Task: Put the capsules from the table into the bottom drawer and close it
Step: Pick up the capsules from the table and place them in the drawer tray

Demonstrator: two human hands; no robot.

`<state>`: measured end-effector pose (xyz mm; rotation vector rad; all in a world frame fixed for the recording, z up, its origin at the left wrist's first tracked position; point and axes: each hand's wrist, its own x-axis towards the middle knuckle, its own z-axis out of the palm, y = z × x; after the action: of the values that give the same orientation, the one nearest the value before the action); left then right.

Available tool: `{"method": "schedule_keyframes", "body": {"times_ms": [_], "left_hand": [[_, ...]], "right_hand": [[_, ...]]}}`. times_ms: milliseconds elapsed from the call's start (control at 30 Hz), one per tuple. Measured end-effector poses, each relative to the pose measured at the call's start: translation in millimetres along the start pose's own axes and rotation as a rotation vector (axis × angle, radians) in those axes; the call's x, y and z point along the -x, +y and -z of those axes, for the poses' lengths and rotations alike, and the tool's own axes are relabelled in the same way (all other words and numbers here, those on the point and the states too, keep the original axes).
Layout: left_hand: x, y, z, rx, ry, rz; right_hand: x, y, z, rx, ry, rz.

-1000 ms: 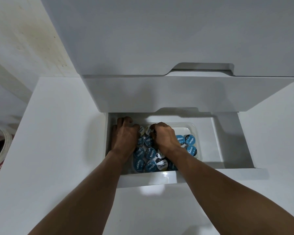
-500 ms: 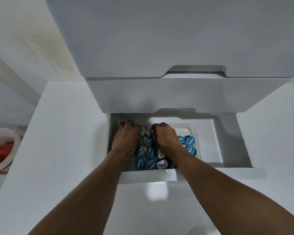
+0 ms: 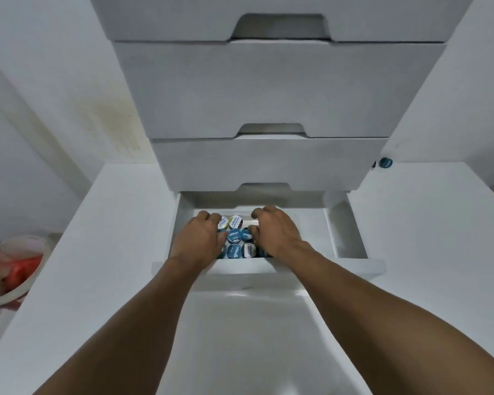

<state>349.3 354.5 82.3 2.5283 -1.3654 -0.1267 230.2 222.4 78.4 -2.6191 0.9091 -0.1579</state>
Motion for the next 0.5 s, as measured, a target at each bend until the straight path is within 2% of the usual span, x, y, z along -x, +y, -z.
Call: {"method": "schedule_keyframes", "body": {"times_ms": [300, 500], "left_hand": [[42.7, 48.8, 39.1, -0.04, 0.099, -0.138], [90.7, 86.3, 40.1, -0.003, 0.144, -0.253]], "right_hand": [[78.6, 2.6, 49.3, 0.036, 0.157, -0.082], [161.4, 11.3, 59.5, 0.077, 0.17, -0.152]]}}
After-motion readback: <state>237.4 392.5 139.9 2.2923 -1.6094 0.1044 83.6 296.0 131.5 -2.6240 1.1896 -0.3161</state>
